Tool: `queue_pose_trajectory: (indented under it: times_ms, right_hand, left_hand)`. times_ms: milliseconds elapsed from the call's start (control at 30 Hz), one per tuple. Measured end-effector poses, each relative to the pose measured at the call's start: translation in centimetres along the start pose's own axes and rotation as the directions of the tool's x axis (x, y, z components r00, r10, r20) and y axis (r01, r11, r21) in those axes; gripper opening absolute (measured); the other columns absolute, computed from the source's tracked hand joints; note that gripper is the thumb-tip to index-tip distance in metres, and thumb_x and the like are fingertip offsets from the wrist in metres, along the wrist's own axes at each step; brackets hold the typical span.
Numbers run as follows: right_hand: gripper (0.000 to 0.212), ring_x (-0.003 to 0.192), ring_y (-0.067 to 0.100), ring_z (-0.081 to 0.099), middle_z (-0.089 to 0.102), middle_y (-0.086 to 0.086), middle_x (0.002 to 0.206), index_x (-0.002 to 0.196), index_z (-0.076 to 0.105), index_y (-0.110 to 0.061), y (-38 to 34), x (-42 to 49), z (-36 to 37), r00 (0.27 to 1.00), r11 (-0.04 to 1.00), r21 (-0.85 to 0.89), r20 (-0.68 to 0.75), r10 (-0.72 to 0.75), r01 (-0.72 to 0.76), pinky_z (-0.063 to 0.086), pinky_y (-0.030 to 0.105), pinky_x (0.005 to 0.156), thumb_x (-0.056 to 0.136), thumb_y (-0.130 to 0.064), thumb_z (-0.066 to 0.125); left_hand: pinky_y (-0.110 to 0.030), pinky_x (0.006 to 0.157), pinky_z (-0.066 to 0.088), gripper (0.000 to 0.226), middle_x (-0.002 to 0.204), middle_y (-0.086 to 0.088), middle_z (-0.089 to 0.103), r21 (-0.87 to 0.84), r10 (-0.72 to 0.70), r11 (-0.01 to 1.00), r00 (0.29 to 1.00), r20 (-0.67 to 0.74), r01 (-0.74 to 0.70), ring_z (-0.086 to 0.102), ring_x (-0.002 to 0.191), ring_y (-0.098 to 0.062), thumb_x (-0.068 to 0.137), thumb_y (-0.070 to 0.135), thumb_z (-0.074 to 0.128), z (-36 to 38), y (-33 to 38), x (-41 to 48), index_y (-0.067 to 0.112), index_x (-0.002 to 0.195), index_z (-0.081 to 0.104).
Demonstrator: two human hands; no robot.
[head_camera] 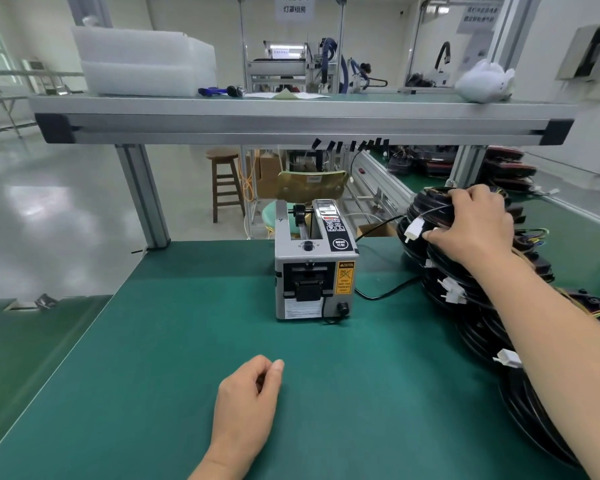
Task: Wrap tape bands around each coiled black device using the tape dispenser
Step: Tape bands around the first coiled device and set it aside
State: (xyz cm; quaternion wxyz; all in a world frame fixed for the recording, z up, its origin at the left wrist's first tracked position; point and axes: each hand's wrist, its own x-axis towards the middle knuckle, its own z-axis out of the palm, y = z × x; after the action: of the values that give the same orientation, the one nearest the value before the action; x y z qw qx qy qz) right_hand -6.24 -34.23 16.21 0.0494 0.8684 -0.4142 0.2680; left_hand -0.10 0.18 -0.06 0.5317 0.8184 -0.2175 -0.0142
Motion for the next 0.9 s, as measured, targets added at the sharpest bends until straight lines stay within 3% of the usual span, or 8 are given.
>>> queue_pose_trajectory:
  times_ms: [233,433,700,900]
  right_hand:
    - [0.054,0.112,0.039,0.051,0.057,0.018,0.117,0.118,0.055,-0.004,-0.8,0.0,-1.1,1.0,0.998,-0.069,-0.018,0.014,-0.015,0.046,0.051,0.089,0.079,-0.034,0.077]
    - [0.04,0.112,0.043,0.046,0.051,0.025,0.12,0.116,0.051,0.004,0.0,-1.0,-1.4,0.996,0.999,-0.047,-0.09,-0.011,0.007,0.039,0.052,0.093,0.084,-0.014,0.066]
    - [0.05,0.111,0.043,0.045,0.051,0.026,0.12,0.121,0.051,0.003,0.9,-1.9,-2.4,0.991,0.998,0.037,-0.121,-0.053,0.058,0.036,0.052,0.095,0.08,-0.019,0.069]
    - [0.042,0.111,0.045,0.043,0.05,0.029,0.12,0.121,0.049,0.007,1.6,-2.9,-3.3,0.971,0.979,0.145,-0.212,-0.109,0.142,0.033,0.052,0.093,0.085,-0.009,0.061]
  left_hand:
    - [-0.044,0.066,0.047,0.039,0.065,-0.013,0.058,0.054,0.025,0.998,1.0,-0.009,-0.025,0.053,0.066,-0.032,0.096,0.029,0.057,0.1,0.2,0.0,0.005,0.067,0.049]
    - [-0.042,0.067,0.046,0.038,0.063,-0.011,0.059,0.078,0.034,0.996,0.999,-0.014,-0.032,0.053,0.065,-0.031,0.096,0.03,0.056,0.1,0.2,0.1,0.005,0.067,0.05]
    - [-0.043,0.066,0.047,0.039,0.065,-0.013,0.059,0.074,0.023,0.997,1.0,-0.014,-0.022,0.053,0.066,-0.033,0.096,0.032,0.055,0.0,0.2,0.0,0.004,0.068,0.05]
    - [-0.042,0.067,0.047,0.039,0.064,-0.013,0.059,0.083,0.024,0.996,1.0,-0.01,-0.023,0.053,0.066,-0.032,0.096,0.03,0.056,0.0,0.5,-0.2,0.005,0.067,0.049]
